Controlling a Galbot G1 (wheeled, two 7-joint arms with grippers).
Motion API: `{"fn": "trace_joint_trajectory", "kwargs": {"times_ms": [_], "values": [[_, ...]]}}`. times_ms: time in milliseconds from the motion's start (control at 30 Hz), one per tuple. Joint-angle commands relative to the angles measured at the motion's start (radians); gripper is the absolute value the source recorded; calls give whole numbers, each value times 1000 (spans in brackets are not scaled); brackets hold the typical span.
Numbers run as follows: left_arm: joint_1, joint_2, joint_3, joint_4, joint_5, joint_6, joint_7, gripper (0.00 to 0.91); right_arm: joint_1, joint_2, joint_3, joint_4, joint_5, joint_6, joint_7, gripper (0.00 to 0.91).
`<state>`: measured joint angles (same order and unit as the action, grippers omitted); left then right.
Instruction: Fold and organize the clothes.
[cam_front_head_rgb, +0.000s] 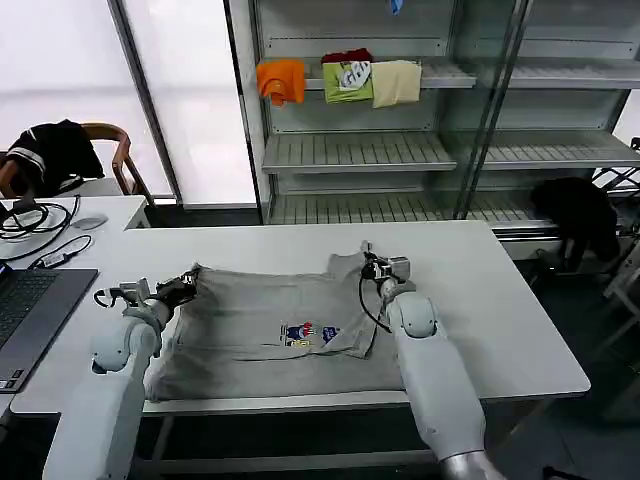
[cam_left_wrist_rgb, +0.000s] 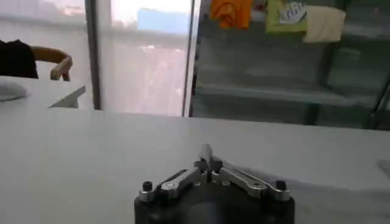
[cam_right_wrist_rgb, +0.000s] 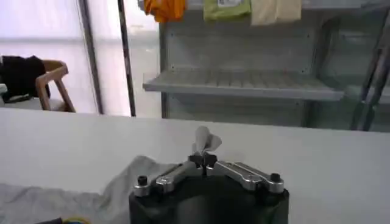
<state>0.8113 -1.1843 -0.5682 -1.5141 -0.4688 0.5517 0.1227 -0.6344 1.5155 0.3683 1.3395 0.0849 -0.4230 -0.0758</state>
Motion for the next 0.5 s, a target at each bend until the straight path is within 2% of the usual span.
{"fn": "trace_joint_trajectory", "kwargs": {"times_ms": [33,67,200,500], "values": [[176,16,-50,-199,-136,-4,18,0,-217,-96,0,392,88,-134,35,0],[194,16,-62,-207,-144,-5,27,0,-248,-104,1,432,104,-154,34,0],[262,20,-103,-230,-159,-11,56,0,-384,-127,9,542,108,-156,32,0],[340,39,-159,-236,-188,-18,91,0,-527,-131,31,648,101,-155,29,0]]}}
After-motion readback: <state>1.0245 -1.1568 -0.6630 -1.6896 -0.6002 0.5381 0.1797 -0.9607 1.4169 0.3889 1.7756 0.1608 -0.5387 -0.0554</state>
